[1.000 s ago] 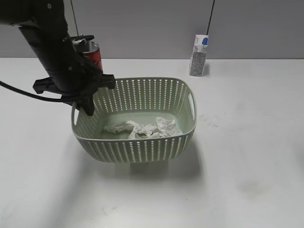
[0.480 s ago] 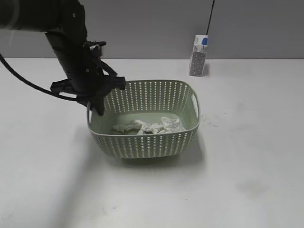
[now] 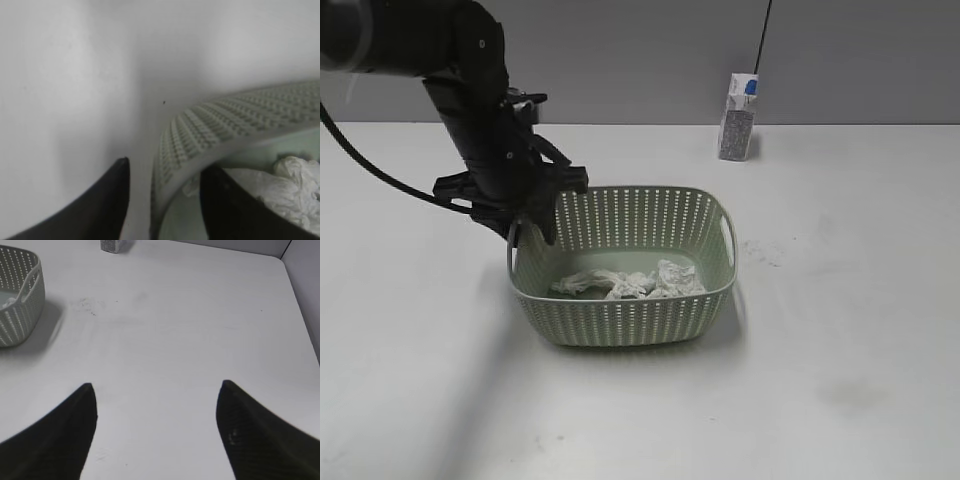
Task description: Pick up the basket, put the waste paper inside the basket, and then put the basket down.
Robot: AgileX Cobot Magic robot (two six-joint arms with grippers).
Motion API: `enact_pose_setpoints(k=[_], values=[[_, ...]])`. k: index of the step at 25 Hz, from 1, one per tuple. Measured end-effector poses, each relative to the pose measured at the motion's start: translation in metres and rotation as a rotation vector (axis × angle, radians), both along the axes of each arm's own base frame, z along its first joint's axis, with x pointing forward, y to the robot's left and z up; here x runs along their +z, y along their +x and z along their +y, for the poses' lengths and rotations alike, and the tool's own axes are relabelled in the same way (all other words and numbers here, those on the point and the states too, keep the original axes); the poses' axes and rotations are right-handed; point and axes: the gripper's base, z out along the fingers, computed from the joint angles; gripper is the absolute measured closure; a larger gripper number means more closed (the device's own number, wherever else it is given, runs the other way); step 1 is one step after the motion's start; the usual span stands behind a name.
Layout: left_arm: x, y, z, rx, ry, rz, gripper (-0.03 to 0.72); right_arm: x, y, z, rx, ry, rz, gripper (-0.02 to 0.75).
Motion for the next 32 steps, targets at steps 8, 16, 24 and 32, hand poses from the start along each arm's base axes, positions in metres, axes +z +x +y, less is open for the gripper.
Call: enact_pose_setpoints(k=[8, 16, 24, 32], values=[[0.002, -0.001, -0.001, -0.042, 0.001, -0.011, 0.136, -0.011, -0.013, -0.001, 0.001, 0.002, -0.026, 0.176], [0.063, 0.002, 0.034, -0.034, -0.049, -0.147, 0.096, -0.011, -0.013, -0.001, 0.001, 0.002, -0.026, 0.177], [0.114, -0.005, 0.121, -0.050, 0.005, -0.191, 0.097, -0.011, -0.013, -0.001, 0.001, 0.002, -0.027, 0.178], [0.112, -0.044, 0.215, 0.159, 0.038, -0.174, 0.097, -0.011, -0.013, -0.001, 0.001, 0.001, -0.027, 0.178]])
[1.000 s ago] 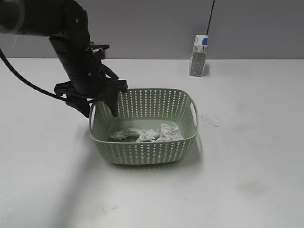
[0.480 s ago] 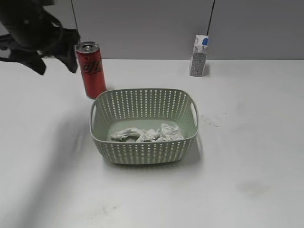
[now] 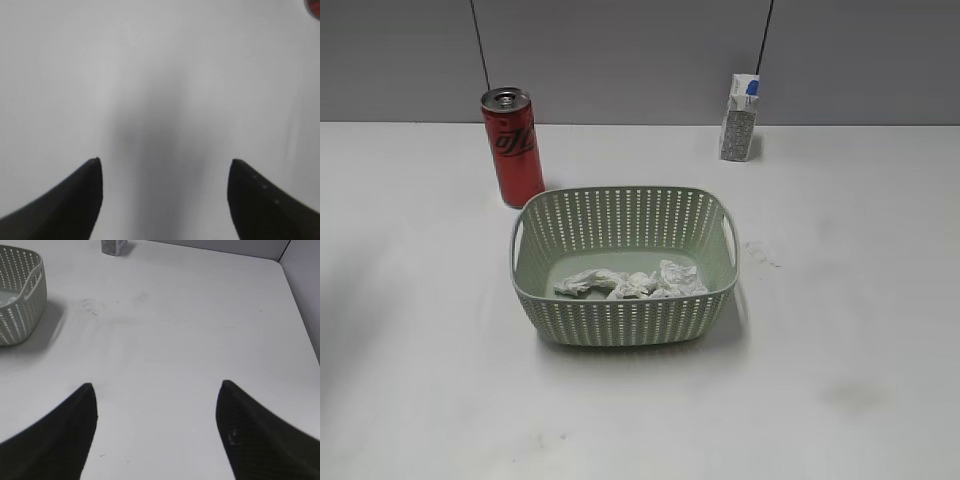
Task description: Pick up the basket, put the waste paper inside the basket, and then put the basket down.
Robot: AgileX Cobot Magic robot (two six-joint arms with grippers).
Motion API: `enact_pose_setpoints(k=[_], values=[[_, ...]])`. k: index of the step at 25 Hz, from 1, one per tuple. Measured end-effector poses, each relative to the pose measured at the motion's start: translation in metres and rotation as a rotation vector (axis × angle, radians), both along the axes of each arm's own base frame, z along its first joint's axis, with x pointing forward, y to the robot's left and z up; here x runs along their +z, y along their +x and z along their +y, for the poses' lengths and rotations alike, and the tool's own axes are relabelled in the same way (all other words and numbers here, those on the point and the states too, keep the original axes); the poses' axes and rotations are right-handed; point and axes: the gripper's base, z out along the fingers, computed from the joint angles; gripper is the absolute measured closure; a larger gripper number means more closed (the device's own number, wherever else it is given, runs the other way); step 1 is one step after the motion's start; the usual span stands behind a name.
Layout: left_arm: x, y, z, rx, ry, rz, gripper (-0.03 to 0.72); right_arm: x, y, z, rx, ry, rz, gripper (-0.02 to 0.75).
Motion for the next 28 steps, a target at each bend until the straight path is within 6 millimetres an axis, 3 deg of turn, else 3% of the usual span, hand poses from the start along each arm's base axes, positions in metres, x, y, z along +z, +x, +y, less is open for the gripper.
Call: enact_pose_setpoints(k=[9, 13, 20, 23, 28], values=[[0.023, -0.097, -0.017, -0.045, 0.029, -0.194, 0.097, 0.000, 0.000, 0.000, -0.001, 0.002, 0.000, 0.178], [0.023, -0.147, -0.018, -0.048, 0.035, -0.289, 0.097, 0.000, 0.000, 0.000, -0.001, 0.002, 0.000, 0.178], [0.004, -0.224, -0.019, -0.051, 0.043, -0.418, 0.097, 0.000, 0.000, -0.002, -0.018, -0.026, -0.002, 0.178], [-0.004, -0.250, -0.018, -0.060, 0.058, -0.461, 0.097, -0.001, 0.001, -0.003, -0.022, -0.030, -0.001, 0.179], [0.001, -0.277, -0.015, -0.057, 0.107, -0.609, 0.097, -0.001, 0.001, -0.003, -0.023, -0.031, -0.001, 0.178]])
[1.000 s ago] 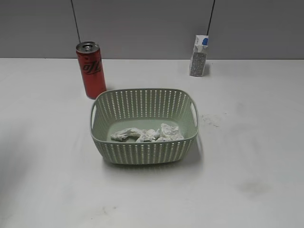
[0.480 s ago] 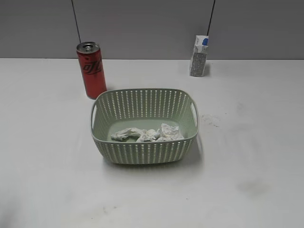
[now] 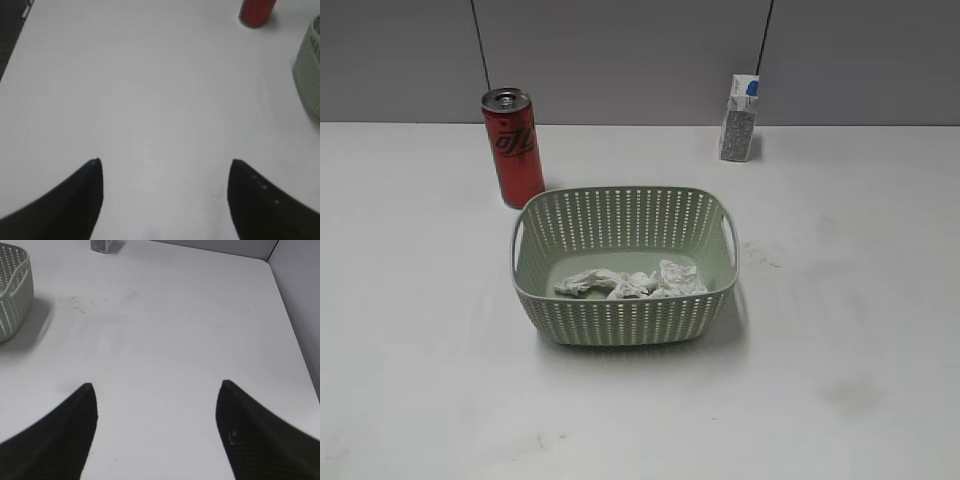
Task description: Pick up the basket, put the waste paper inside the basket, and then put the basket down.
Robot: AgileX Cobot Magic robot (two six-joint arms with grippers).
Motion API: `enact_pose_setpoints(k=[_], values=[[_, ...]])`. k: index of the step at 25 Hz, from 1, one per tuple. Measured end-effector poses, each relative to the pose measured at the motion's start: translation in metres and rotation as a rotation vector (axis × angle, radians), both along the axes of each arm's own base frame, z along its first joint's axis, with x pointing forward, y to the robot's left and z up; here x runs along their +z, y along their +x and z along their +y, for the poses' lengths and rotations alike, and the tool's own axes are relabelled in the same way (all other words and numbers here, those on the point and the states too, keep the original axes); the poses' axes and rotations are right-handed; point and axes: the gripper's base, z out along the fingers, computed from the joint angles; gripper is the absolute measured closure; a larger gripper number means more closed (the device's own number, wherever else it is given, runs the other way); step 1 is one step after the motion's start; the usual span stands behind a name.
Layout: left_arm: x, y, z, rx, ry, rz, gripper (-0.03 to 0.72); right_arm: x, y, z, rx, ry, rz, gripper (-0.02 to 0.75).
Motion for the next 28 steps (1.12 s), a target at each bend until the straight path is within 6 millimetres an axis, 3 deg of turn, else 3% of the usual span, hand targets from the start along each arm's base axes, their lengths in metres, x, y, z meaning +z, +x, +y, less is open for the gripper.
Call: enact_pose_setpoints(k=[11, 19, 28], values=[[-0.001, -0.044, 0.004, 0.059, -0.014, -0.243, 0.097, 0.000, 0.000, 0.000, -0.002, -0.001, 0.000, 0.178], [-0.002, -0.046, 0.004, 0.073, -0.016, -0.247, 0.100, 0.000, 0.000, 0.000, -0.003, -0.003, 0.002, 0.178], [-0.003, -0.046, 0.004, 0.074, -0.018, -0.244, 0.118, 0.001, 0.023, 0.002, -0.001, -0.013, 0.149, 0.178]])
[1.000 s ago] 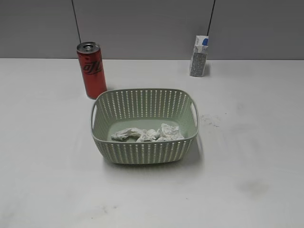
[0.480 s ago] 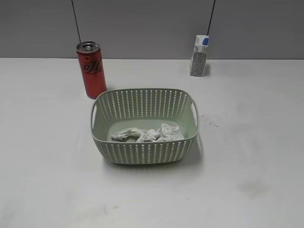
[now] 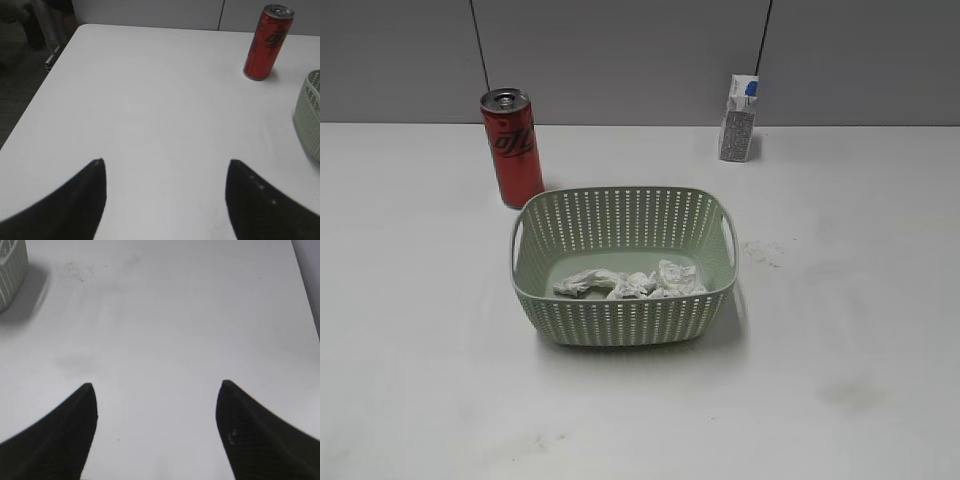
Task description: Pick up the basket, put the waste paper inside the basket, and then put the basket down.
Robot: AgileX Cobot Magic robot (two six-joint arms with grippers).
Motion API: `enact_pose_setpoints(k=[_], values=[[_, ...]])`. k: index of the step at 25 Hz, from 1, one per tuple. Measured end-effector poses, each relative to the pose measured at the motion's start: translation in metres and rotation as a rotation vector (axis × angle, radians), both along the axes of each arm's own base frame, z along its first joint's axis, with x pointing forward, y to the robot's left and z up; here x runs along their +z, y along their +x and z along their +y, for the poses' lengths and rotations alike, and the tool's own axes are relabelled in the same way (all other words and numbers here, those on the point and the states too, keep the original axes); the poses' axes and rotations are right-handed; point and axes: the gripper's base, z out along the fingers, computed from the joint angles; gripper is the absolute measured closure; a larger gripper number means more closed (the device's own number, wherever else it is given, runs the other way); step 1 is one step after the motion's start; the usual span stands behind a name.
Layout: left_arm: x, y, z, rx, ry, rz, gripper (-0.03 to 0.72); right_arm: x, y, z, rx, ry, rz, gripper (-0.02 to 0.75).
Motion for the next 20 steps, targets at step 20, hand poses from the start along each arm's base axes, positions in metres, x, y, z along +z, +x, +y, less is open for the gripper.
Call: enact_pose_setpoints(k=[20], values=[[0.000, 0.000, 0.000, 0.003, 0.003, 0.000, 0.216, -0.001, -0.023, -0.003, -0.012, 0.018, -0.146, 0.178]])
